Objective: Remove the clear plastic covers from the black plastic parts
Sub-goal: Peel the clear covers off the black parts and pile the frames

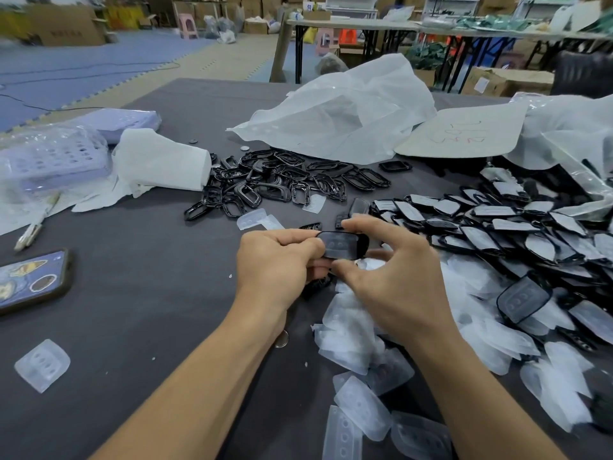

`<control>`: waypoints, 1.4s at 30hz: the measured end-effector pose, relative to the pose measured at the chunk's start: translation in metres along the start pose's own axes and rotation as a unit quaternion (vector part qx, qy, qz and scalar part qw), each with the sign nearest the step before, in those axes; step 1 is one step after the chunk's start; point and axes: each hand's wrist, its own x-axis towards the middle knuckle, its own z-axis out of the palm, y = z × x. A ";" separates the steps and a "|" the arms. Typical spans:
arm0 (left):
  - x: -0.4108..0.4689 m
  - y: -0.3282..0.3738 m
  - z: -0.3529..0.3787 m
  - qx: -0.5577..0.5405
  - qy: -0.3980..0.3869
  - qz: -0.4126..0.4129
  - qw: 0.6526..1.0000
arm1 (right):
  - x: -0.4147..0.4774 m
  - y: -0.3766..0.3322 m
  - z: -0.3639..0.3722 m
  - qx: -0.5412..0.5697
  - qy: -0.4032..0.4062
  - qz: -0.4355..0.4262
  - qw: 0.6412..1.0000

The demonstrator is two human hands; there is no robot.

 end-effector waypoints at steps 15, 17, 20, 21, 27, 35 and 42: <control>0.001 -0.009 0.006 0.031 -0.086 -0.005 0.996 | 0.027 0.018 -0.070 -0.191 0.011 0.005 0.981; 0.002 -0.010 0.004 0.040 -0.077 0.008 0.996 | 0.034 0.027 -0.097 -0.227 0.074 0.059 0.969; 0.006 -0.012 0.002 0.045 -0.064 0.022 0.997 | 0.037 0.036 -0.122 -0.294 0.197 0.130 0.926; 0.008 -0.013 0.001 0.057 -0.056 0.029 0.996 | 0.037 0.035 -0.120 -0.304 0.221 0.134 0.917; 0.014 -0.014 -0.006 0.194 0.018 0.136 0.971 | 0.027 0.018 -0.049 -0.265 0.098 0.055 0.958; 0.042 -0.011 0.003 0.412 -0.003 0.240 0.879 | 0.021 0.032 -0.004 -0.288 -0.072 0.013 0.955; 0.100 -0.005 0.020 0.591 -0.064 0.210 0.777 | 0.021 0.034 -0.007 -0.269 -0.073 0.004 0.960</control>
